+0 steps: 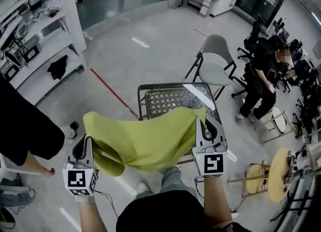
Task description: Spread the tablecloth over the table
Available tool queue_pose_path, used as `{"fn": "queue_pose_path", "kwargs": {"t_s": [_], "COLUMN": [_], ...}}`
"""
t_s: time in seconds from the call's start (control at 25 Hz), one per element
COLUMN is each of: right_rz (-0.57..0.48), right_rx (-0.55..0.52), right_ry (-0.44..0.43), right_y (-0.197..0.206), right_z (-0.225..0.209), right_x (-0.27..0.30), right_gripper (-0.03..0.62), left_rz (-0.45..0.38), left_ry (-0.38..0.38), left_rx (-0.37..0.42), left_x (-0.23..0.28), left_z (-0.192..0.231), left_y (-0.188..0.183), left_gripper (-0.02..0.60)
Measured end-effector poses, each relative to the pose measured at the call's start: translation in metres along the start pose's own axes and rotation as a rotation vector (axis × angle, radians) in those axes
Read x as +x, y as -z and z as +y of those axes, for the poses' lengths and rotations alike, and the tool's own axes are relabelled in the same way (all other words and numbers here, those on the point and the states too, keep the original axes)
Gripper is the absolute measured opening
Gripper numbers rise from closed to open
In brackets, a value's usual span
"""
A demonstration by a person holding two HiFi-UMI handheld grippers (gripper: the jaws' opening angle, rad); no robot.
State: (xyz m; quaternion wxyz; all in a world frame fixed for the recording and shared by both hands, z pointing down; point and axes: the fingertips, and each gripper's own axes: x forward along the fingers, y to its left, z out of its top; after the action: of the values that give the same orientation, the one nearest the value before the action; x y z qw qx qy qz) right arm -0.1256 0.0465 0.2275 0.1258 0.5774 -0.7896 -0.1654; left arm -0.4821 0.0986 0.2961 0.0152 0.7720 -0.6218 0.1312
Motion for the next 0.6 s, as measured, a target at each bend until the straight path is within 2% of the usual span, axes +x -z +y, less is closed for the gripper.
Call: {"fn": "queue_pose_path", "kwargs": {"t_s": [0.2,0.4,0.6], "right_rz": [0.014,0.063,0.093], "right_rx": [0.019,-0.093,-0.022], "right_ry": [-0.009,-0.027,-0.008], "right_y": [0.019,0.043,0.077], "right_z": [-0.018,-0.038,-0.073], "right_x": [0.024,0.051,0.076], "right_gripper": [0.011,0.011,0.011], "left_rz": [0.024,0.056,0.081], "left_ry": [-0.022,-0.045,-0.037], "left_rx": [0.018,0.083,0.124], "left_x": [0.028,0.067,0.108], "left_z": [-0.005,-0.017,-0.034], "left_y": [-0.005,-0.016,-0.032], "left_gripper": [0.015,0.015,0.015]}}
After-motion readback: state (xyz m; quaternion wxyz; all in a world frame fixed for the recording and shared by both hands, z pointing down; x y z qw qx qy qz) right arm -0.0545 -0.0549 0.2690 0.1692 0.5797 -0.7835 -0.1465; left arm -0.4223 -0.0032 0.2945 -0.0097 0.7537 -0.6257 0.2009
